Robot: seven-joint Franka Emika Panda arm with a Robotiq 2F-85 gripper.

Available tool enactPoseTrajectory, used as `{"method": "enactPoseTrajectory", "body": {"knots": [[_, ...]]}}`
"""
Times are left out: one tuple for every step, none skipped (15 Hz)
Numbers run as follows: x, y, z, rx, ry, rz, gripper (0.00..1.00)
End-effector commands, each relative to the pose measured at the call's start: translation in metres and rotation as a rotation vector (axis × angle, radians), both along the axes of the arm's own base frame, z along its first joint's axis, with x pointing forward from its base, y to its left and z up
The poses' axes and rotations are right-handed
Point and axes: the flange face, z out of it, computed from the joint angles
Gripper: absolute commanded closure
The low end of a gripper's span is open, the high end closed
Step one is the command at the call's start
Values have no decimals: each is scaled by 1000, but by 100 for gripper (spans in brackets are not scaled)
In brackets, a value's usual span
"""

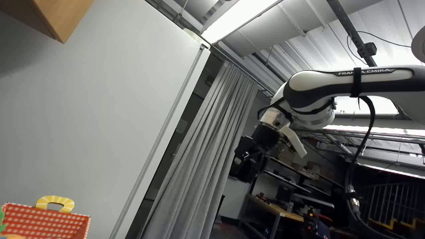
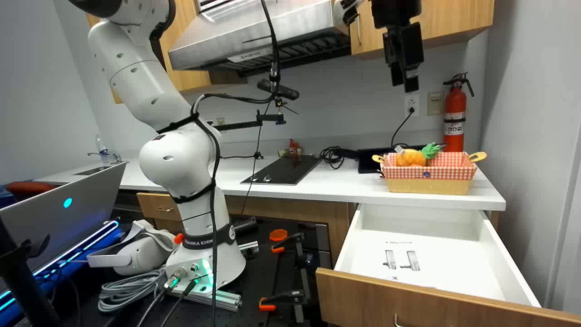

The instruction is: Close the drawer

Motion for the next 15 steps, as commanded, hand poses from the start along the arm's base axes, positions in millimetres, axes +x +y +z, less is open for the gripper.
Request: {"method": "enactPoseTrajectory", "body": {"knots": [[0,0,0,0,1,0,0],[0,0,0,0,1,0,0],[0,0,0,0,1,0,0],[0,0,0,0,1,0,0],[0,0,0,0,1,0,0],[0,0,0,0,1,0,0],[0,0,0,0,1,0,0],[0,0,0,0,1,0,0],[0,0,0,0,1,0,0],[0,0,0,0,1,0,0],[2,-2,-1,1,1,2,0],[3,-5,-2,-3,0,-2,0],[5,-9,-3,-6,3,-1,0],[8,-14,-6,-13,3,-11,0],[11,-19,-10,-19,7,-19,0]]}}
